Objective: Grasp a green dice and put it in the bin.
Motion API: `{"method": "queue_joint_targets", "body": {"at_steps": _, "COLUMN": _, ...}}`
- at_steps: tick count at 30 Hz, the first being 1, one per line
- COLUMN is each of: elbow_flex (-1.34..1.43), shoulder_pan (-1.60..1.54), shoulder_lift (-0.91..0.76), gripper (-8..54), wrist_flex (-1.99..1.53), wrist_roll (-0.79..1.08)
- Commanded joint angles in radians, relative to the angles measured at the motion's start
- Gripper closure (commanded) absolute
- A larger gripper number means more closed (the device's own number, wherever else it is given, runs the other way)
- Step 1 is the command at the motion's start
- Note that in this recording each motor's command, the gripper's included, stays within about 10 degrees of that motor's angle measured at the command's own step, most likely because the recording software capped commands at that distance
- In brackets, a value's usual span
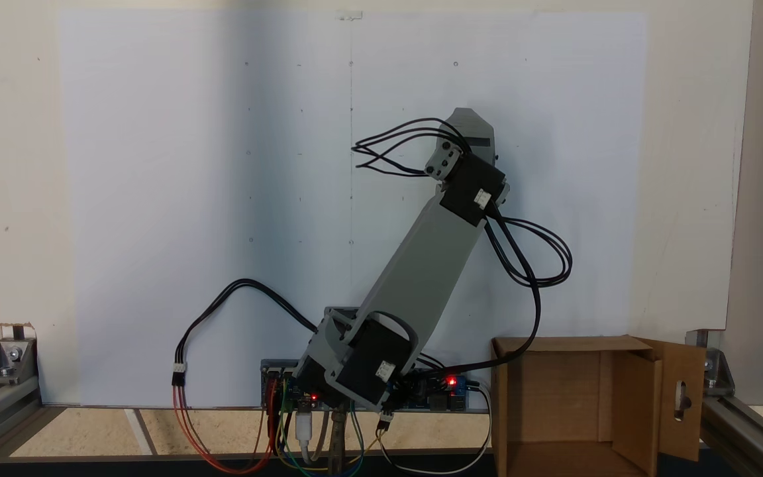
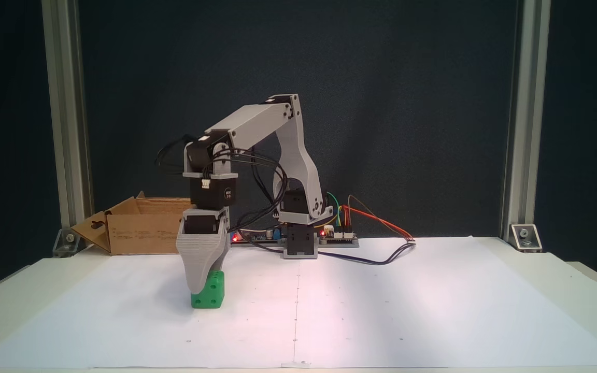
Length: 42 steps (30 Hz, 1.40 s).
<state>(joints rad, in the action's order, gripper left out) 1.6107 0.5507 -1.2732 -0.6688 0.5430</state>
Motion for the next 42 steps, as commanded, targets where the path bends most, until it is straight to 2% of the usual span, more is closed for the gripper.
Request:
{"method": "queue_joint_targets", "body": {"at_steps": 1, "elbow_flex": -0.017, "shoulder_pan": 0.000, "shoulder_lift": 0.014, "gripper": 2.5, "wrist_flex": 0.023, "wrist_roll": -0.031}}
{"method": "queue_joint_targets", "body": {"at_steps": 8, "elbow_flex": -0.017, "shoulder_pan": 0.000, "shoulder_lift": 0.043, "gripper": 3.4, "wrist_flex": 0.029, "wrist_roll": -0.031}}
{"method": "queue_joint_targets", "body": {"at_steps": 14, "elbow_flex": -0.011, "shoulder_pan": 0.000, "shoulder_lift": 0.066, "gripper": 7.6, "wrist_flex": 0.031, "wrist_roll": -0.031}}
{"method": "queue_joint_targets", "body": {"at_steps": 15, "elbow_flex": -0.009, "shoulder_pan": 0.000, "shoulder_lift": 0.066, "gripper": 9.6, "wrist_flex": 0.031, "wrist_roll": -0.031}}
{"method": "queue_joint_targets", "body": {"at_steps": 21, "elbow_flex": 0.017, "shoulder_pan": 0.000, "shoulder_lift": 0.066, "gripper": 31.7, "wrist_flex": 0.044, "wrist_roll": -0.031}}
{"method": "queue_joint_targets", "body": {"at_steps": 22, "elbow_flex": 0.017, "shoulder_pan": 0.000, "shoulder_lift": 0.064, "gripper": 33.9, "wrist_flex": 0.052, "wrist_roll": -0.029}}
{"method": "queue_joint_targets", "body": {"at_steps": 27, "elbow_flex": 0.017, "shoulder_pan": 0.000, "shoulder_lift": 0.037, "gripper": 34.0, "wrist_flex": 0.057, "wrist_roll": -0.031}}
{"method": "queue_joint_targets", "body": {"at_steps": 35, "elbow_flex": -0.009, "shoulder_pan": -0.014, "shoulder_lift": -0.304, "gripper": 34.0, "wrist_flex": -0.143, "wrist_roll": -0.152}}
{"method": "queue_joint_targets", "body": {"at_steps": 39, "elbow_flex": -0.163, "shoulder_pan": -0.014, "shoulder_lift": -0.446, "gripper": 34.0, "wrist_flex": -0.364, "wrist_roll": -0.215}}
{"method": "queue_joint_targets", "body": {"at_steps": 42, "elbow_flex": -0.278, "shoulder_pan": 0.005, "shoulder_lift": -0.491, "gripper": 34.0, "wrist_flex": -0.528, "wrist_roll": -0.322}}
